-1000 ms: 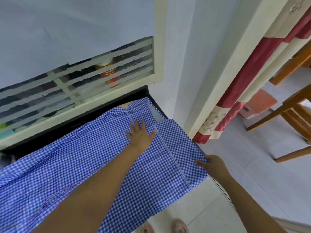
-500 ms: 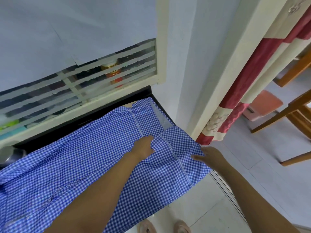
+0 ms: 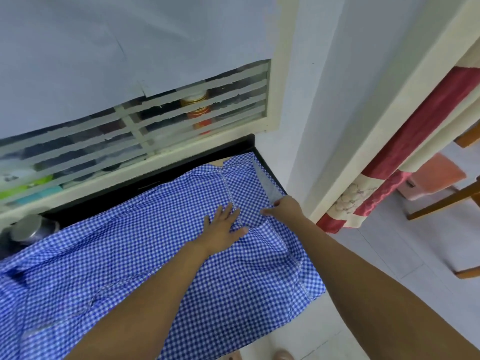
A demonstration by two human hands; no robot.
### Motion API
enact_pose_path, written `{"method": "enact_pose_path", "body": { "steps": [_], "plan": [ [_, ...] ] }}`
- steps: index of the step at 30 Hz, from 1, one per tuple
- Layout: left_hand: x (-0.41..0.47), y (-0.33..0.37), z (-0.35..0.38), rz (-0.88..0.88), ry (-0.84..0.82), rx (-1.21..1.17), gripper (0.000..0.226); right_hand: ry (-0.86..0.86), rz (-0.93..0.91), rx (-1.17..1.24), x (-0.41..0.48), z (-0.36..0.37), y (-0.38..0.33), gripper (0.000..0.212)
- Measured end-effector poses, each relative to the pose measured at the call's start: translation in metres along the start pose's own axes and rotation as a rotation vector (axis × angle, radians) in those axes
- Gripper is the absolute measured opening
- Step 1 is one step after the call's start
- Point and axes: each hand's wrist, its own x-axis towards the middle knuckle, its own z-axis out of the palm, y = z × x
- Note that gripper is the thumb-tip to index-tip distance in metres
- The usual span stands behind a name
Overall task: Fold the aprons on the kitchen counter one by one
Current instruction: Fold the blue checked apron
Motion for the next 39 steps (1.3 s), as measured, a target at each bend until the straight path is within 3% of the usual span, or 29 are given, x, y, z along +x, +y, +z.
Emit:
{"method": "enact_pose_path", "body": {
  "steps": [5, 8, 10, 13, 17, 18, 21, 25, 27, 29, 33, 36, 39],
  "plan": [
    [-0.015, 0.001, 0.006, 0.055, 0.149, -0.207, 0.074, 0.071, 0.014, -0.089, 0.003, 0.031, -0.004, 0.027],
    [-0.032, -0.003, 0.017, 0.121, 0.242, -0.017, 0.08, 0.156, -0.14, -0.013, 0.001, 0.032, 0.006, 0.023],
    [-0.039, -0.012, 0.029, 0.124, 0.266, 0.089, 0.072, 0.159, -0.141, 0.034, 0.006, 0.014, 0.011, 0.033],
    [-0.041, -0.022, 0.036, 0.063, 0.408, 0.063, 0.052, 0.163, -0.1, 0.052, 0.018, -0.012, 0.017, 0.048],
    [-0.034, -0.019, 0.029, 0.005, 0.461, 0.099, 0.045, 0.095, -0.054, 0.13, 0.023, -0.028, 0.02, 0.045],
    [-0.033, -0.018, 0.027, -0.02, 0.473, 0.097, 0.042, 0.05, -0.036, 0.084, 0.02, -0.029, 0.019, 0.045],
    [-0.036, -0.011, 0.023, -0.085, 0.581, 0.076, 0.029, 0.047, -0.011, -0.224, 0.012, -0.017, 0.024, 0.08],
    [-0.047, 0.006, 0.031, 0.088, 0.757, 0.104, 0.055, 0.161, 0.041, -0.319, 0.002, -0.003, 0.034, 0.094],
    [-0.056, 0.014, 0.042, 0.158, 0.688, 0.184, 0.061, 0.148, 0.113, -0.295, 0.001, -0.005, 0.038, 0.101],
    [-0.066, 0.018, 0.058, 0.075, 0.557, 0.265, 0.066, 0.116, 0.145, -0.237, -0.001, -0.009, 0.041, 0.103],
    [-0.08, 0.007, 0.077, -0.278, 0.306, 0.293, 0.085, 0.155, -0.013, -0.125, -0.007, -0.013, 0.042, 0.063],
    [-0.089, -0.008, 0.074, -0.32, 0.4, 0.216, 0.093, 0.114, -0.068, -0.094, -0.009, -0.008, 0.037, 0.031],
    [-0.112, -0.038, 0.062, -0.419, 0.468, 0.071, 0.104, 0.063, -0.022, 0.107, -0.01, -0.011, 0.031, 0.033]
  ]
}}
